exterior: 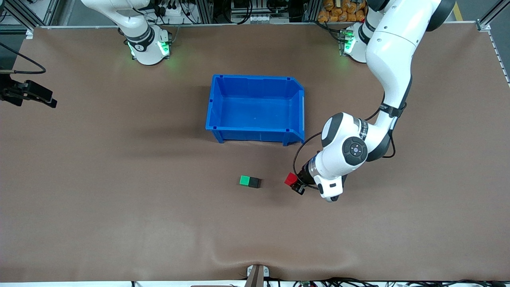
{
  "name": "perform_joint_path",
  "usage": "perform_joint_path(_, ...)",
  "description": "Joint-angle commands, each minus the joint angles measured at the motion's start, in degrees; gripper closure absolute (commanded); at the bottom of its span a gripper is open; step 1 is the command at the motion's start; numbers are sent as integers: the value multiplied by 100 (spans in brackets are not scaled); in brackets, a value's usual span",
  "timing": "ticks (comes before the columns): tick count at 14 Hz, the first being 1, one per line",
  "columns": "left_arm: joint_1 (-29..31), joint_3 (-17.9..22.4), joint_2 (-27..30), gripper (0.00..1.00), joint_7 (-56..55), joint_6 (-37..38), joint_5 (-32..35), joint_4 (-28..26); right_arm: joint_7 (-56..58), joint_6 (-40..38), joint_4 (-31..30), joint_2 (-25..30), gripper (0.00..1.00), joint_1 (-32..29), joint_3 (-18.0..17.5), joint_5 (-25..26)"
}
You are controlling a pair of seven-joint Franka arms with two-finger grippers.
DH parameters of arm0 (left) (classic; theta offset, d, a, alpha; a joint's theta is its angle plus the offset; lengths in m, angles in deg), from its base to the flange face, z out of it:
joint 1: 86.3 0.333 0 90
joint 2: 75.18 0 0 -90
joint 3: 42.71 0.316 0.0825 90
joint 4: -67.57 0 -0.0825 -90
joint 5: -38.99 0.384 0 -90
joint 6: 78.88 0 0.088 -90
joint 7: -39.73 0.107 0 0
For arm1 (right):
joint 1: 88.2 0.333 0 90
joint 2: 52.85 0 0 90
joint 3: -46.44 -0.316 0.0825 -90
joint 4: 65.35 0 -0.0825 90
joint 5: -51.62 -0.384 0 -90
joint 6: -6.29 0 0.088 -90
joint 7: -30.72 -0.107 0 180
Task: Attach green and red cubes to black cube
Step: 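Carry the red cube with the left gripper to the black cube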
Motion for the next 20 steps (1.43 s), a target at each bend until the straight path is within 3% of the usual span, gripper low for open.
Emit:
perform_joint_path(1, -178, 86, -250, 100, -300, -60, -34, 337, -15, -42, 35, -18, 0, 77, 36, 35)
perform_joint_path(6, -608, 271, -672, 100, -1091, -471, -25, 629, -15, 107, 44, -53, 0, 60, 36, -159)
perform_joint_path(20, -653, 280, -954, 100, -1101, -684, -16, 768, 3, 29, 35, -150, 0, 130, 44, -150)
